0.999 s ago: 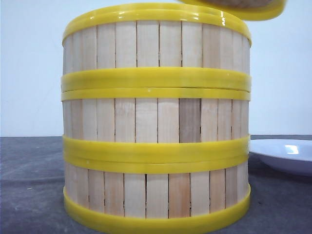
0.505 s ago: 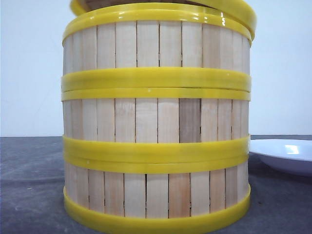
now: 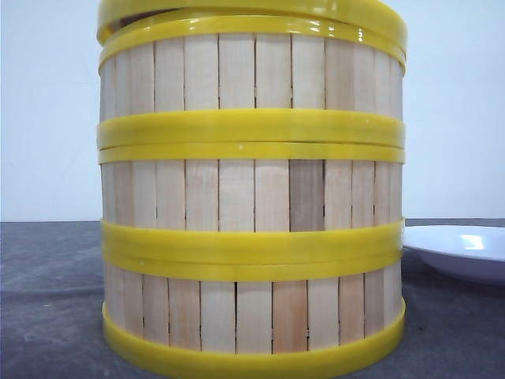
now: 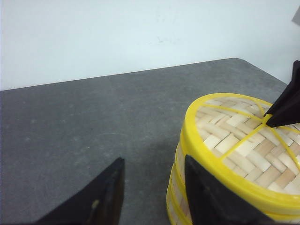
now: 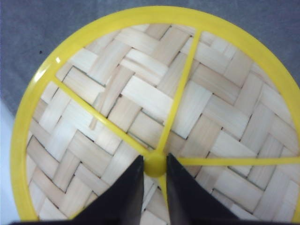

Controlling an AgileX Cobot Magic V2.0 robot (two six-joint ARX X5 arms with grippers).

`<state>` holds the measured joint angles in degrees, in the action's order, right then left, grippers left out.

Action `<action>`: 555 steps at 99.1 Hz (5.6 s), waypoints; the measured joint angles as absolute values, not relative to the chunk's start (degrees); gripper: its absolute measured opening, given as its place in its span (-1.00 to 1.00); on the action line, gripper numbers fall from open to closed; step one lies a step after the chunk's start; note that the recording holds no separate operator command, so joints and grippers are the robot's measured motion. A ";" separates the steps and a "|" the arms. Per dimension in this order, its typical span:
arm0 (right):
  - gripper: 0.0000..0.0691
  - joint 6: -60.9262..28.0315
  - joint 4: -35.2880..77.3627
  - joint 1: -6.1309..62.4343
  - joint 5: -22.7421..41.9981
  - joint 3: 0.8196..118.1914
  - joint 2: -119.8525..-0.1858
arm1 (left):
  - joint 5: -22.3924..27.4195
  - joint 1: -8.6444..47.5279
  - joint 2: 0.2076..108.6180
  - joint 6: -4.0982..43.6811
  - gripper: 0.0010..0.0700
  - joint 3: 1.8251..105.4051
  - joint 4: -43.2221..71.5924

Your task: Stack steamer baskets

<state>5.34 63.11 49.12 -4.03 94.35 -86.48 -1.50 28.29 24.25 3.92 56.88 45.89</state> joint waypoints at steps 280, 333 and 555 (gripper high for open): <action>-0.99 16.43 52.86 51.48 29.95 56.18 -31.77 | 1.65 28.32 22.17 4.08 -0.95 41.58 37.06; -0.99 16.43 52.86 51.48 29.95 56.18 -31.77 | 1.63 28.32 22.17 4.08 -0.95 41.58 37.06; -0.99 16.43 52.86 51.59 29.95 56.18 -31.77 | -1.13 -1.06 0.25 -0.78 -0.95 3.18 14.04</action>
<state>16.43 52.86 51.59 29.95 56.18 -31.77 -1.13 -1.06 0.25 -0.78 3.18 14.04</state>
